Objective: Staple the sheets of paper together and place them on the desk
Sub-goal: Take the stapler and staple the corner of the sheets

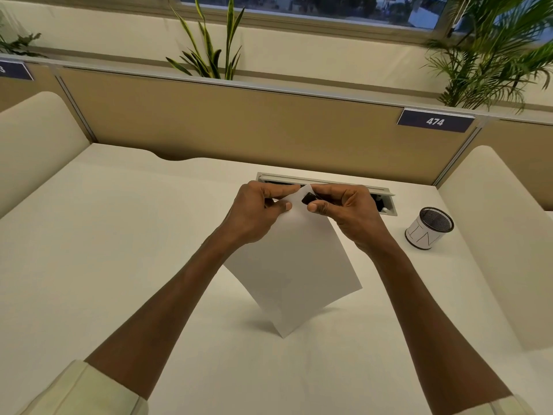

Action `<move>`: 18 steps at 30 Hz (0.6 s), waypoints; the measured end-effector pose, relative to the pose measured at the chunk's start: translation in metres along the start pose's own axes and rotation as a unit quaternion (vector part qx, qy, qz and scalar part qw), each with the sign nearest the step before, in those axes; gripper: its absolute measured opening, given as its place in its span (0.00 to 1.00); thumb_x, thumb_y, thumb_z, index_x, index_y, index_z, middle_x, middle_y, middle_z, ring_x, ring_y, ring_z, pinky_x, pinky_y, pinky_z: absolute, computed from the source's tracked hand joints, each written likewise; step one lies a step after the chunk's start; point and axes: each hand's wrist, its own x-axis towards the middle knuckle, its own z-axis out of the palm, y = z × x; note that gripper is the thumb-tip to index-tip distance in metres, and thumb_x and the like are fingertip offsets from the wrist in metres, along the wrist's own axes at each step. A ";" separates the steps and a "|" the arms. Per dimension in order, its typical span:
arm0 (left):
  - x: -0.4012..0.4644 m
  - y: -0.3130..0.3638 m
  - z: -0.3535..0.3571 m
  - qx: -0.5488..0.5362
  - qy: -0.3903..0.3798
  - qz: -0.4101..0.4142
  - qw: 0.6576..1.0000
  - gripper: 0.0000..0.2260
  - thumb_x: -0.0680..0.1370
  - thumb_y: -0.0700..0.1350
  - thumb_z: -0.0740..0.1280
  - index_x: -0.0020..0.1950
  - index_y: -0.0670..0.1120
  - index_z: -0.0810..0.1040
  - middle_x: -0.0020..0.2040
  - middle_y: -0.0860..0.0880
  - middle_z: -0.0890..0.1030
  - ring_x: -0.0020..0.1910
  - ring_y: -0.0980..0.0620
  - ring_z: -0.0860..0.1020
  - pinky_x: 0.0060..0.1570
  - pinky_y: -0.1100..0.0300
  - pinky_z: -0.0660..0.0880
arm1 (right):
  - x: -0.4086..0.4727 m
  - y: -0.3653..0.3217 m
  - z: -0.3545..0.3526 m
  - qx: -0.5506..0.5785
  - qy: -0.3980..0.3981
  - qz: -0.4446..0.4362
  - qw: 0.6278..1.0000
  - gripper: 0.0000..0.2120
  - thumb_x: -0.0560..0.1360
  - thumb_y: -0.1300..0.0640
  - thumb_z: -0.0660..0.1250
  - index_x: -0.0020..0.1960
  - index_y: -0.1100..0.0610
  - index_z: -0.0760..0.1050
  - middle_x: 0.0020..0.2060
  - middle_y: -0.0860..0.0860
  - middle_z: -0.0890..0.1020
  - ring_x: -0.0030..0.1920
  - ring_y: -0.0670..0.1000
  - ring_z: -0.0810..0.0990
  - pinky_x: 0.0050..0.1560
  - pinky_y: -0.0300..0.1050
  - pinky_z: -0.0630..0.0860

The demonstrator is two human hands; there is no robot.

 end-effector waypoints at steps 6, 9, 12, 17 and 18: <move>0.001 0.003 0.000 0.014 0.003 0.014 1.000 0.15 0.76 0.36 0.69 0.61 0.48 0.80 0.56 0.47 0.83 0.39 0.65 0.77 0.36 0.79 0.71 | -0.001 -0.005 0.001 0.019 0.002 0.000 1.000 0.15 0.68 0.61 0.77 0.54 0.56 0.84 0.50 0.51 0.87 0.54 0.52 0.84 0.61 0.57 0.78; 0.000 0.005 -0.001 0.021 0.006 0.021 1.000 0.14 0.76 0.36 0.69 0.60 0.47 0.80 0.56 0.47 0.83 0.37 0.67 0.77 0.37 0.80 0.70 | -0.001 -0.007 0.001 0.018 0.002 -0.008 1.000 0.14 0.67 0.61 0.77 0.52 0.52 0.84 0.49 0.51 0.87 0.53 0.52 0.85 0.61 0.56 0.79; 0.000 0.005 0.000 0.027 0.008 0.027 0.999 0.14 0.75 0.36 0.69 0.60 0.47 0.80 0.55 0.46 0.84 0.36 0.67 0.76 0.37 0.81 0.70 | 0.000 -0.007 0.000 0.016 0.003 -0.013 1.000 0.13 0.67 0.60 0.77 0.51 0.52 0.85 0.49 0.52 0.87 0.53 0.54 0.85 0.60 0.57 0.78; 0.002 0.003 0.000 0.027 0.010 0.032 0.999 0.14 0.75 0.36 0.69 0.60 0.47 0.81 0.56 0.47 0.83 0.38 0.69 0.77 0.38 0.81 0.69 | 0.001 -0.008 0.000 0.003 0.005 -0.018 1.000 0.12 0.68 0.62 0.77 0.50 0.51 0.85 0.48 0.52 0.87 0.52 0.54 0.85 0.60 0.58 0.79; 0.002 0.003 0.000 0.026 0.010 0.032 0.999 0.14 0.75 0.36 0.69 0.59 0.47 0.81 0.56 0.48 0.83 0.38 0.69 0.77 0.38 0.80 0.69 | 0.001 -0.008 0.000 0.004 0.004 -0.019 1.000 0.12 0.68 0.62 0.77 0.50 0.51 0.85 0.48 0.52 0.87 0.52 0.53 0.85 0.60 0.58 0.79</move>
